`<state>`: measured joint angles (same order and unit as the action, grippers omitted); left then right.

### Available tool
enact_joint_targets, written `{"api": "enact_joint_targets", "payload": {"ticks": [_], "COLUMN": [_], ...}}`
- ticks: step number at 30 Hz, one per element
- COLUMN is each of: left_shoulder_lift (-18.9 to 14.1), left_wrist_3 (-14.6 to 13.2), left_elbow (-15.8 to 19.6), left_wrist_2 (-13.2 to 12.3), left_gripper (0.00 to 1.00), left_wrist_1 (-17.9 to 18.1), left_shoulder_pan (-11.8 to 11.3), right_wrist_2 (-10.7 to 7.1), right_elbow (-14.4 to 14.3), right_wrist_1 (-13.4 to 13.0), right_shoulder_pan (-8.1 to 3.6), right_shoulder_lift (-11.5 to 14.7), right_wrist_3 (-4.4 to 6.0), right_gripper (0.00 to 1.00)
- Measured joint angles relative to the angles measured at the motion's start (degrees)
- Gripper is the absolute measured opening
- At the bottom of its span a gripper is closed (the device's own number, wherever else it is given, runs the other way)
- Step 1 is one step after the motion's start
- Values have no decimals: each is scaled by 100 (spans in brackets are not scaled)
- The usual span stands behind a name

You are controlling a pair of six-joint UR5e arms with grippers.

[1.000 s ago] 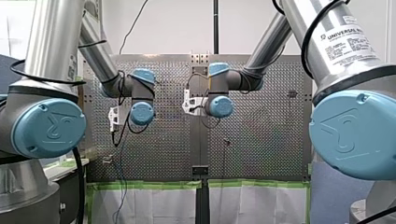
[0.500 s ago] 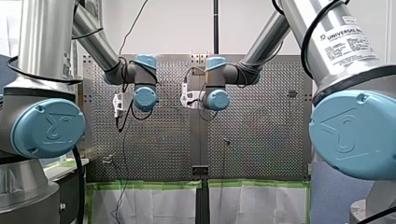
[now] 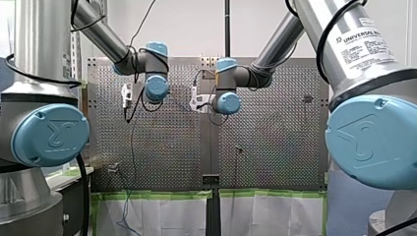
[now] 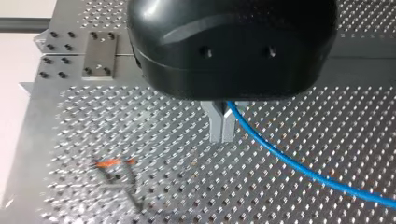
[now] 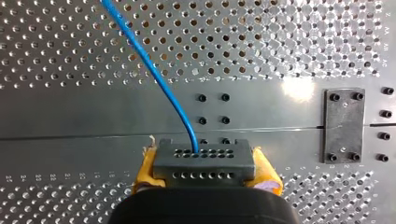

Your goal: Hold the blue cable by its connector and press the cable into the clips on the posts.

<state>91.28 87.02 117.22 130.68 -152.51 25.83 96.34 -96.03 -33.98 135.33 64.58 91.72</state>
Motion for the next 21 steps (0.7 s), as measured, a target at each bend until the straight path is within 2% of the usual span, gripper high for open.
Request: {"api": "enact_joint_targets", "payload": {"ticks": [6, 12, 21], "left_shoulder_lift": [-190, -396, -162], "left_wrist_3": [-157, -205, -209], "left_elbow": [-24, -26, -26], "left_wrist_2": [59, 66, 62], "left_gripper": [0, 0, 0], "left_wrist_1": [-258, -238, -139], "left_shoulder_pan": [-28, -54, -148], "right_wrist_2": [-67, -156, -167], "right_elbow": [92, 242, 554], "right_wrist_1": [50, 124, 321], "right_shoulder_pan": [-16, -19, -5], "right_shoulder_lift": [-8, -10, -19], "right_wrist_3": [1, 16, 6], "right_gripper": [0, 0, 0]}}
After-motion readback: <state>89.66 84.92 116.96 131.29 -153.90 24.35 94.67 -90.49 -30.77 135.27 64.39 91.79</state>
